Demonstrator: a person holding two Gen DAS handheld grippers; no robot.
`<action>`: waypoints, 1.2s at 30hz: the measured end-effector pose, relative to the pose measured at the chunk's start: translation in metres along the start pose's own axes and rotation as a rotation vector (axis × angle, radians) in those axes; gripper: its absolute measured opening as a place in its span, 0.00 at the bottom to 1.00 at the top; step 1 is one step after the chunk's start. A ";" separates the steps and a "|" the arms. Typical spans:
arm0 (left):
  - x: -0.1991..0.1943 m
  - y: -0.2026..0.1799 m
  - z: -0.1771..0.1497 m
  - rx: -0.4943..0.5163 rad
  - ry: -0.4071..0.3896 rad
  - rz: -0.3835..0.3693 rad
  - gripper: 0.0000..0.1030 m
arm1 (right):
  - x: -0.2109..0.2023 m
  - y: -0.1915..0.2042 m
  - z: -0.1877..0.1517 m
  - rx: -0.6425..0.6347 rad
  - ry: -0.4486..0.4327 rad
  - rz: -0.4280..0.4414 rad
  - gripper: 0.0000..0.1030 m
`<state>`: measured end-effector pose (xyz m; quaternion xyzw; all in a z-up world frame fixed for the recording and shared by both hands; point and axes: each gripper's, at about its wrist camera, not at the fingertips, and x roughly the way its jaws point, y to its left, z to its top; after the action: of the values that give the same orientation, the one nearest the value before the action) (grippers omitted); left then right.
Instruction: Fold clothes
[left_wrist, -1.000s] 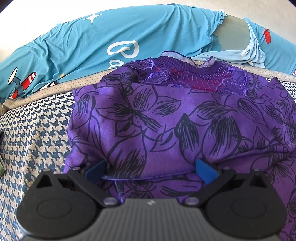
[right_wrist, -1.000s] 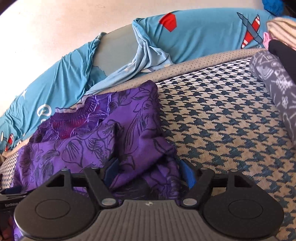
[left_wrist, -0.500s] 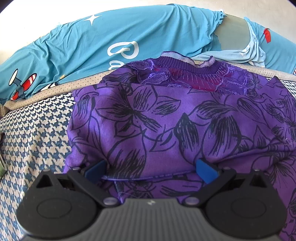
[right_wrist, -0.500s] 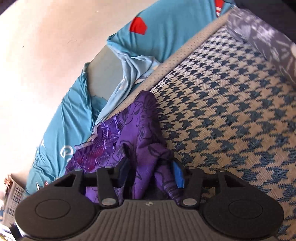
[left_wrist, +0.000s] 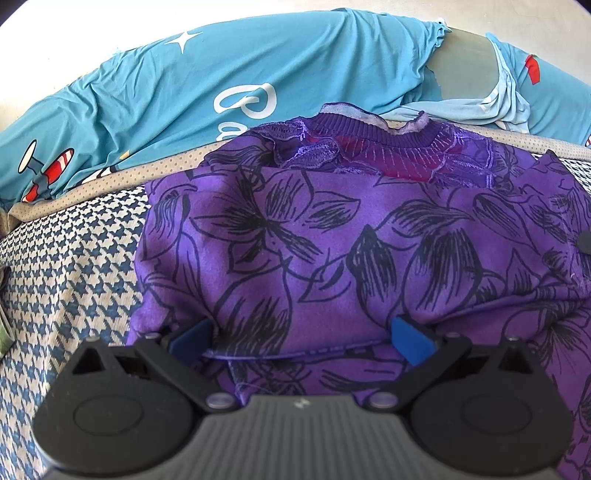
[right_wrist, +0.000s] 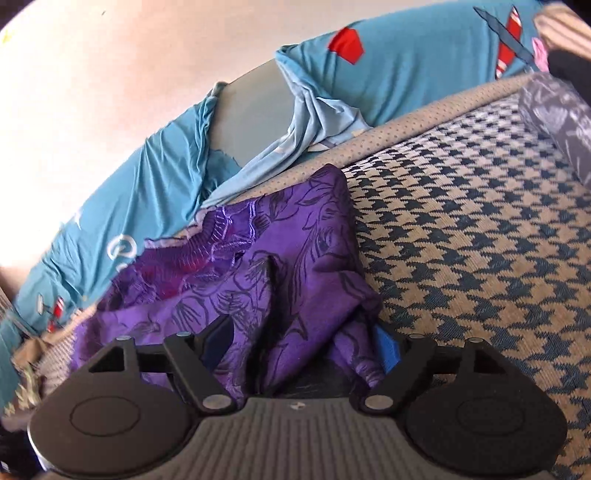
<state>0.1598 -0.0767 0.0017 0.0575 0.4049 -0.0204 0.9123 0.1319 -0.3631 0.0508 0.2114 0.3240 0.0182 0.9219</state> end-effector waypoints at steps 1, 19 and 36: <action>0.000 0.000 0.000 -0.001 0.000 0.000 1.00 | 0.001 0.003 -0.001 -0.021 -0.006 -0.017 0.67; -0.033 0.029 0.015 -0.083 -0.031 -0.001 1.00 | -0.023 0.081 -0.003 -0.280 -0.191 -0.085 0.16; -0.046 0.116 0.008 -0.303 -0.007 0.058 1.00 | -0.019 0.183 -0.027 -0.451 -0.273 0.022 0.15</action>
<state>0.1448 0.0367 0.0512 -0.0690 0.3982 0.0671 0.9122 0.1195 -0.1892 0.1164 0.0046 0.1820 0.0715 0.9807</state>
